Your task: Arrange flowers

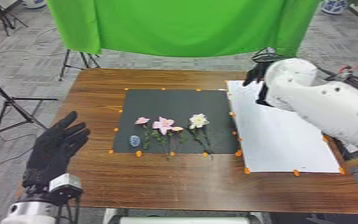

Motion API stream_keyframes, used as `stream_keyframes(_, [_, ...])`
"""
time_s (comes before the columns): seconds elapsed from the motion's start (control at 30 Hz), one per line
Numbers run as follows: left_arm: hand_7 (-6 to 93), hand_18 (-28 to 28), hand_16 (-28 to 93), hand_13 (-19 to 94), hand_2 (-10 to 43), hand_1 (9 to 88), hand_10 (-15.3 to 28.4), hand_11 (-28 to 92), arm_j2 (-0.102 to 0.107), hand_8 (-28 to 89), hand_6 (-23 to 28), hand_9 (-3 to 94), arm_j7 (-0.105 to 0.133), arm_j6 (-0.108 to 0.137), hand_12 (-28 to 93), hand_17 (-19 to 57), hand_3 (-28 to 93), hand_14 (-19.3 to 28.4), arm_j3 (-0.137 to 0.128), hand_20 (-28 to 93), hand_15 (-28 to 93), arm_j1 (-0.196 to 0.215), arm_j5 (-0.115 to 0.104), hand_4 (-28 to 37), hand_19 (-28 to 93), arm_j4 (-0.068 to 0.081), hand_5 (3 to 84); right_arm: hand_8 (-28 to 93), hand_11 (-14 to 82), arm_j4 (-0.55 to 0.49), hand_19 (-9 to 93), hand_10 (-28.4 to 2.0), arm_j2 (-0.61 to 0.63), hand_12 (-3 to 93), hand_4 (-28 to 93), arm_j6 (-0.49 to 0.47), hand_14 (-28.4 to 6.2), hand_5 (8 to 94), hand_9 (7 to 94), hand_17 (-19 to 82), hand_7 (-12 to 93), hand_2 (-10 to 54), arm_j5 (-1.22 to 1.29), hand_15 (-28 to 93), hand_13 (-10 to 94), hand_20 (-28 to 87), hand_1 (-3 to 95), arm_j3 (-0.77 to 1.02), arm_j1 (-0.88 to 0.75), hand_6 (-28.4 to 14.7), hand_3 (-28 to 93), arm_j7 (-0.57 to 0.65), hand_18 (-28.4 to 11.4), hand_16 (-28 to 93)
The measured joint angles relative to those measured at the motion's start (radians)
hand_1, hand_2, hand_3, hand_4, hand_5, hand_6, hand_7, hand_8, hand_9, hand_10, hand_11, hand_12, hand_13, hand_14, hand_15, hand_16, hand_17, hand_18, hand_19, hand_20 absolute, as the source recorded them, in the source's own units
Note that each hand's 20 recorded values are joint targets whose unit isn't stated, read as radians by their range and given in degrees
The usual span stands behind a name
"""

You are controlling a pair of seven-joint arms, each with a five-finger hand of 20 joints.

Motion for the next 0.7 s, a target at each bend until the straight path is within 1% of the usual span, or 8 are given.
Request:
stream_keyframes(0.07, [10.0, 20.6, -11, 18, 6.4, 30.5, 19.0, 29, -0.008, -8, 10.4, 32.6, -0.013, -0.008, 10, -9.5, 66, 23.9, 0.0, 8, 49, -0.012, 0.01, -20.3, 44, 0.0, 39.0, -9, 11.9, 0.024, 93, -21.1, 0.003, 15.0, -23, -0.007, -11.6, 42.3, 41.2, 47, 14, -2.7, 0.006, 83, 63, 25, 30.3, 0.023, -0.008, -7.8, 77, 0.002, -16.7, 8])
stream_keyframes(0.13, [10.0, 20.6, -11, 18, 6.5, 30.6, 19.1, 29, -0.016, -8, 10.4, 32.6, -0.018, -0.015, 10, -9.5, 66, 23.9, -0.001, 8, 49, -0.02, 0.012, -20.5, 44, 0.0, 39.0, -10, 10.6, 0.046, 93, -20.3, 0.002, 14.5, -23, -0.016, -11.8, 41.0, 40.6, 47, 13, -2.3, 0.013, 83, 63, 26, 29.7, 0.039, -0.015, -6.9, 78, 0.003, -17.2, 8])
stream_keyframes(0.17, [10.0, 20.6, -11, 18, 6.5, 30.6, 19.1, 29, -0.02, -8, 10.4, 32.7, -0.018, -0.021, 10, -9.5, 66, 23.9, -0.001, 8, 49, -0.022, 0.011, -20.5, 44, 0.001, 39.0, -10, 9.2, 0.057, 93, -19.5, 0.0, 14.0, -23, -0.026, -12.6, 40.3, 39.7, 48, 12, 0.6, 0.016, 83, 63, 26, 26.7, 0.049, -0.021, -6.4, 79, 0.003, -17.9, 8])
stream_keyframes(0.23, [10.0, 20.6, -11, 18, 6.5, 30.6, 19.2, 29, -0.027, -8, 10.4, 32.9, -0.015, -0.041, 10, -9.5, 66, 24.0, -0.005, 8, 49, -0.023, 0.001, -20.5, 44, 0.001, 39.0, -10, 7.4, 0.076, 93, -18.9, -0.007, 13.4, -23, -0.067, -13.3, 38.1, 38.4, 48, 10, 2.7, 0.017, 83, 64, 27, 24.5, 0.088, -0.044, -5.7, 79, 0.003, -19.0, 9])
stream_keyframes(0.3, [10.1, 20.6, -11, 19, 6.5, 30.6, 19.2, 29, -0.036, -8, 10.5, 33.1, -0.009, -0.066, 10, -9.4, 66, 24.0, -0.008, 8, 49, -0.022, -0.019, -20.5, 44, 0.001, 39.2, -9, 6.4, 0.094, 93, -19.4, -0.019, 13.1, -22, -0.138, -13.6, 36.1, 37.4, 48, 9, 3.2, 0.021, 82, 64, 27, 23.9, 0.137, -0.071, -5.5, 79, 0.005, -19.4, 9])
stream_keyframes(0.33, [10.1, 20.6, -11, 19, 6.5, 30.6, 19.2, 30, -0.039, -8, 10.6, 33.1, -0.006, -0.07, 10, -9.4, 66, 24.0, -0.009, 8, 49, -0.022, -0.025, -20.5, 44, 0.001, 39.3, -9, 6.2, 0.103, 93, -19.5, -0.027, 13.0, -22, -0.178, -13.6, 35.6, 37.3, 48, 9, 3.3, 0.024, 82, 64, 27, 23.7, 0.156, -0.083, -5.4, 79, 0.007, -19.5, 9])
stream_keyframes(0.43, [10.2, 20.6, -12, 19, 6.5, 30.6, 19.1, 30, -0.046, -8, 10.6, 33.2, -0.001, -0.07, 10, -9.4, 66, 24.0, -0.009, 8, 49, -0.022, -0.028, -20.5, 44, 0.001, 39.3, -9, 6.1, 0.129, 93, -19.6, -0.047, 13.0, -22, -0.257, -13.7, 34.4, 37.4, 48, 10, 3.5, 0.033, 83, 65, 28, 23.6, 0.17, -0.098, -4.5, 80, 0.018, -19.8, 9])
stream_keyframes(0.7, [10.2, 20.6, -12, 19, 6.5, 30.6, 19.3, 30, -0.054, -8, 10.6, 33.5, 0.007, -0.069, 10, -9.4, 66, 24.1, -0.007, 8, 50, -0.022, -0.027, -20.6, 44, 0.001, 39.5, -10, 6.6, 0.143, 93, -19.6, -0.069, 13.2, -22, -0.227, -13.3, 30.4, 37.3, 49, 11, 3.6, 0.039, 83, 66, 29, 23.8, 0.144, -0.121, -3.0, 81, 0.023, -19.9, 9])
